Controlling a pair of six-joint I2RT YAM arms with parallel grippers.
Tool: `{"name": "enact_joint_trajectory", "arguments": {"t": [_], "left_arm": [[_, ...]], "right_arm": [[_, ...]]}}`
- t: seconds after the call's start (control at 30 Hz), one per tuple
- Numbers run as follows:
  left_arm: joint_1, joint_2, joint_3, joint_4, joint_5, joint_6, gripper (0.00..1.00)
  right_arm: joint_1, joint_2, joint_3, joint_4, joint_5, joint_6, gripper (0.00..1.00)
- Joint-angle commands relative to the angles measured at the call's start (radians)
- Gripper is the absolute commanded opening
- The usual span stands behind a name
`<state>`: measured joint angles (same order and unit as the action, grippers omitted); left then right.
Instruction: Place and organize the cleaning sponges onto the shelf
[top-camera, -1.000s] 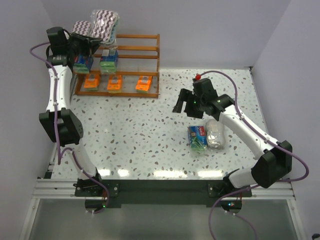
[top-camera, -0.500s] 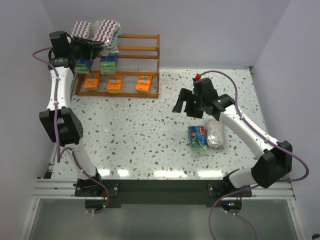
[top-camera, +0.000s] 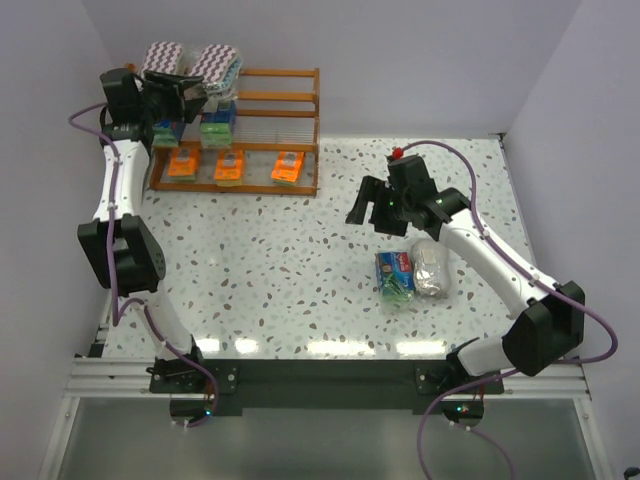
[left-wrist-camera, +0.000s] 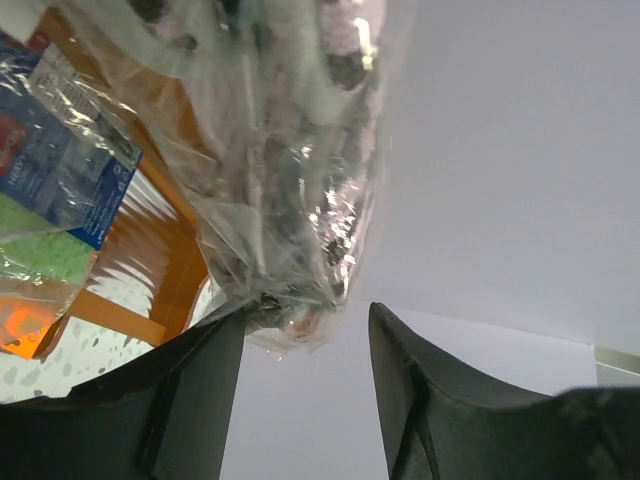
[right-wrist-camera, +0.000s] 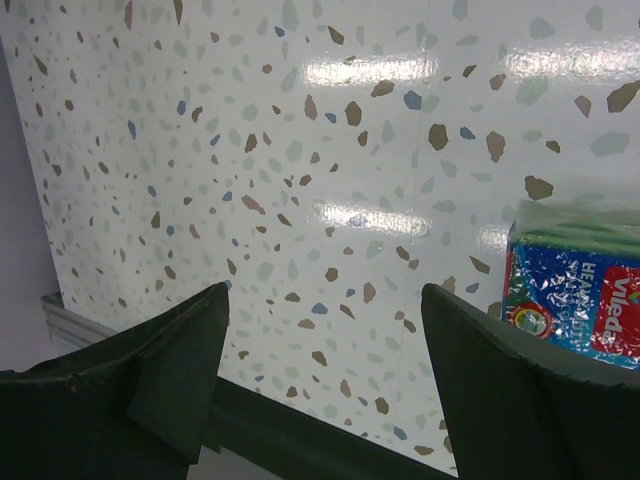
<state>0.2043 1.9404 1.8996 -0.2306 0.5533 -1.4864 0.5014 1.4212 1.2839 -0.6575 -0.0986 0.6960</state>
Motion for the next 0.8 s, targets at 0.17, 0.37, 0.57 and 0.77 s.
{"name": "enact_joint_trajectory", "arguments": {"t": [0.17, 0.37, 0.57, 0.77], "left_arm": [[0.012, -0.103, 0.007, 0.125, -0.016, -0.038, 0.67], [0.014, -0.13, 0.001, 0.146, -0.015, 0.0, 0.82], [0.017, -0.179, -0.115, 0.183, 0.036, 0.017, 0.83], [0.009, -0.379, -0.289, 0.261, 0.091, 0.15, 0.84]], "right_arm": [[-0.009, -0.007, 0.003, 0.038, -0.026, -0.006, 0.81], [-0.008, -0.007, 0.006, 0.039, -0.016, -0.01, 0.83], [-0.011, -0.002, 0.006, 0.032, -0.007, -0.013, 0.83], [-0.011, 0.018, 0.043, -0.112, 0.151, -0.067, 0.83]]}}
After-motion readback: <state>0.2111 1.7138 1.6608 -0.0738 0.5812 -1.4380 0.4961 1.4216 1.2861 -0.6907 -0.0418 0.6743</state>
